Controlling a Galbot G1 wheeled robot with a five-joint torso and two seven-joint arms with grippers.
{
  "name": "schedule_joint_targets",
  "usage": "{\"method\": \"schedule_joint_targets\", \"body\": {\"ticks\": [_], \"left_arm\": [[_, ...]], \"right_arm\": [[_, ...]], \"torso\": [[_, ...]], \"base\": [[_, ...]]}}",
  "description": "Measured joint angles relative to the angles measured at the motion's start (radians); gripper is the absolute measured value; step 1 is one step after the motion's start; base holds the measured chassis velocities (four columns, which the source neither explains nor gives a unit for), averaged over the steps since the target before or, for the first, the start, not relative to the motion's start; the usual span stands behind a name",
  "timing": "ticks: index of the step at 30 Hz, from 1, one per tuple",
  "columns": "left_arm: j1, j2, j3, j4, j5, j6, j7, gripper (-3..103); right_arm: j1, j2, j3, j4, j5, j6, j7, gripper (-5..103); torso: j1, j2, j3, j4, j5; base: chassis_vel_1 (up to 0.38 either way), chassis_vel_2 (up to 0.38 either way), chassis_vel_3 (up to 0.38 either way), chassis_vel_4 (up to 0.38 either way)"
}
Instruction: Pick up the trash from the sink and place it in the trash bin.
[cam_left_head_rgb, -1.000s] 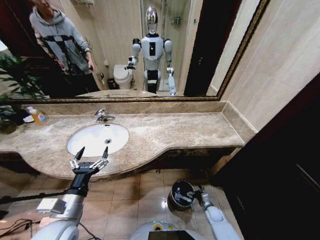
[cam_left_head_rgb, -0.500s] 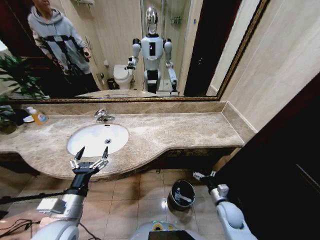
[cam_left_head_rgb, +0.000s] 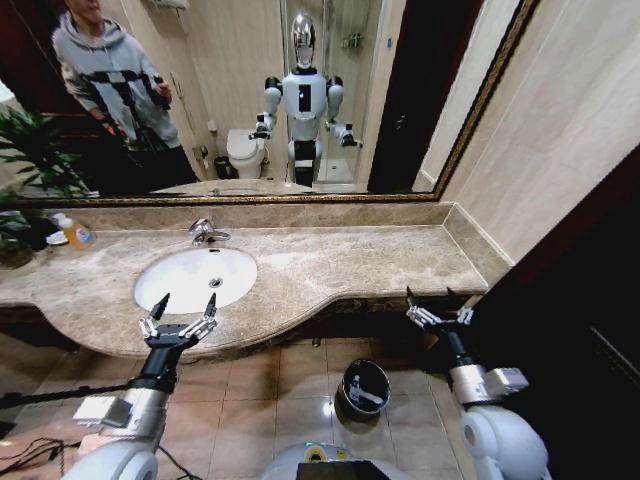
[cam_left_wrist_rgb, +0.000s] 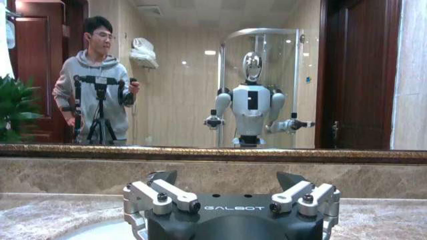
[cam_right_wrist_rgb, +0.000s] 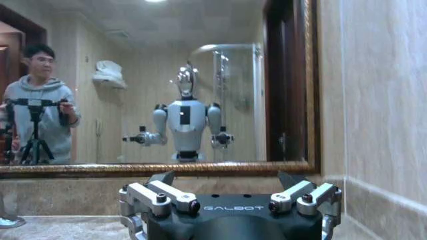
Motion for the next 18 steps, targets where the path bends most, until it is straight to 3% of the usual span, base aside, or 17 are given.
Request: {"method": "schedule_joint_targets", "body": {"ticks": [18], "left_arm": [[0.0,0.0,0.0,0.0,0.0,0.0,0.0,100]], "right_arm": [[-0.034,-0.014,-0.041,0.008,-0.049,0.016,-0.015,100]], "torso": [[0.0,0.0,0.0,0.0,0.0001]], "base": [[0.0,0.0,0.0,0.0]]}}
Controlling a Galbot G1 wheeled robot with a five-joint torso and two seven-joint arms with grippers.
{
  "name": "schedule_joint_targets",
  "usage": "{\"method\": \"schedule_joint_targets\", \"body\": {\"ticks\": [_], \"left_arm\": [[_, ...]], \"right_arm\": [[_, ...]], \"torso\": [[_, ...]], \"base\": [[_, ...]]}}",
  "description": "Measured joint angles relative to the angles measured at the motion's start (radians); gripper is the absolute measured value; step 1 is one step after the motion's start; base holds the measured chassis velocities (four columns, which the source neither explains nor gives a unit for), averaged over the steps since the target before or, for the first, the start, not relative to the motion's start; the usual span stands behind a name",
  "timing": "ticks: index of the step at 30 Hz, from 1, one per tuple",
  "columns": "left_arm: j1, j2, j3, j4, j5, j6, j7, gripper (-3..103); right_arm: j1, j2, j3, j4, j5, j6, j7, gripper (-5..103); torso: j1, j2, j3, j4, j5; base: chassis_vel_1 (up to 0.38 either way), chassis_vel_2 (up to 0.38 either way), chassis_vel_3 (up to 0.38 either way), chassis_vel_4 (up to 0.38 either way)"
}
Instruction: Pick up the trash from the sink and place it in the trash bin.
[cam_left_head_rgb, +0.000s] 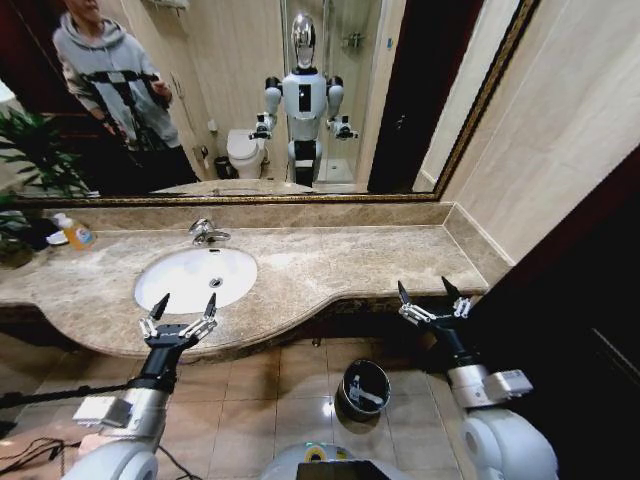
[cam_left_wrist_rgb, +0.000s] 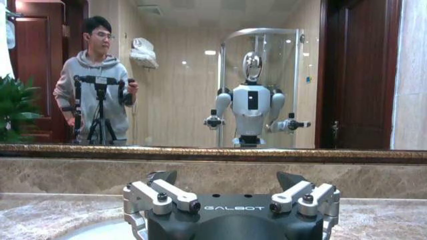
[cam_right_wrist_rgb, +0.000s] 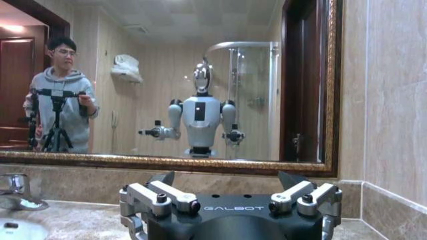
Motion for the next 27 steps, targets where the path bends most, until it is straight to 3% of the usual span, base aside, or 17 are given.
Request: {"method": "schedule_joint_targets", "body": {"ticks": [27], "left_arm": [[0.0,0.0,0.0,0.0,0.0,0.0,0.0,100]], "right_arm": [[-0.01,-0.012,-0.009,-0.009,-0.007,-0.016,-0.008,100]], "torso": [[0.0,0.0,0.0,0.0,0.0]], "base": [[0.0,0.0,0.0,0.0]]}}
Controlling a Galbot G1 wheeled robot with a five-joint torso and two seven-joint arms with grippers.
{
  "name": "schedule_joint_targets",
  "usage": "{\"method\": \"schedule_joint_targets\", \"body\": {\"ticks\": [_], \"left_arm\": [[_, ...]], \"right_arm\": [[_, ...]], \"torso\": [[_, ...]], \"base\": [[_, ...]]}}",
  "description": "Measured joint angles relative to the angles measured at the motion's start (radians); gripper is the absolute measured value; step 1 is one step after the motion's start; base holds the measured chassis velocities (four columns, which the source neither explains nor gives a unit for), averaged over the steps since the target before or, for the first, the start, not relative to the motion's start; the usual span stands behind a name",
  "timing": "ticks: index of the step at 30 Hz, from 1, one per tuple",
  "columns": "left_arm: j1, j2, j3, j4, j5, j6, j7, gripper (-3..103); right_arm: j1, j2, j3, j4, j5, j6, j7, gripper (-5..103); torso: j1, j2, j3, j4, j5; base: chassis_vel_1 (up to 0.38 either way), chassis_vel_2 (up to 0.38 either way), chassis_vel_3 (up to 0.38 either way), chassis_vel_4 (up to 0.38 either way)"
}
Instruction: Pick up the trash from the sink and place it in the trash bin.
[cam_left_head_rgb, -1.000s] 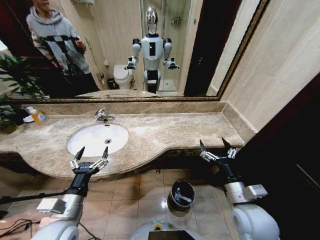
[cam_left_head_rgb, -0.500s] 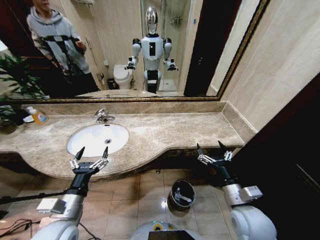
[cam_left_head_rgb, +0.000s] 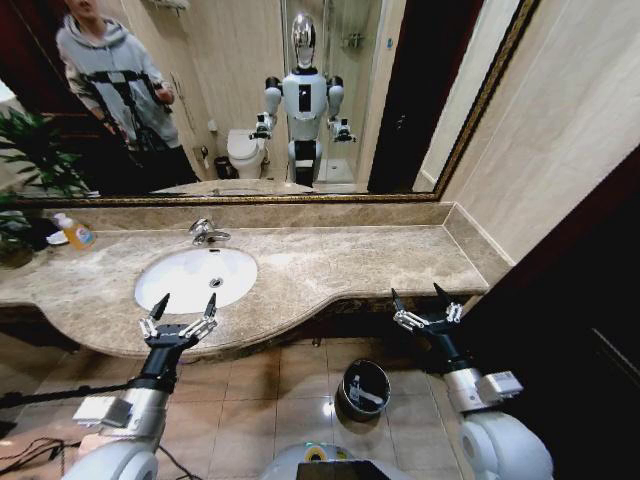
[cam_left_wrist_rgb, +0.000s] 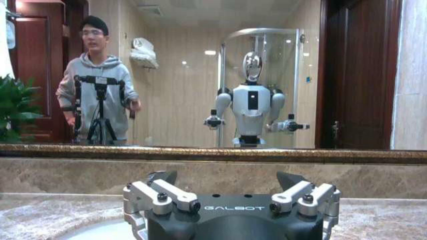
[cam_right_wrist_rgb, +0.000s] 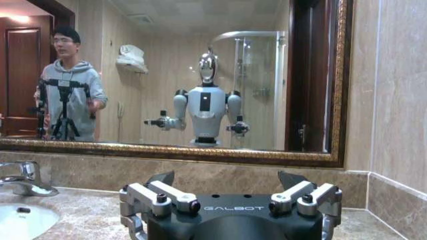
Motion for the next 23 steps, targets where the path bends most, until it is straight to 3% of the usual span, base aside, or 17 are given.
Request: {"method": "schedule_joint_targets", "body": {"ticks": [23], "left_arm": [[0.0,0.0,0.0,0.0,0.0,0.0,0.0,100]], "right_arm": [[0.001,0.0,0.0,0.001,0.0,0.0,0.001,100]], "torso": [[0.0,0.0,0.0,0.0,0.0]], "base": [[0.0,0.0,0.0,0.0]]}}
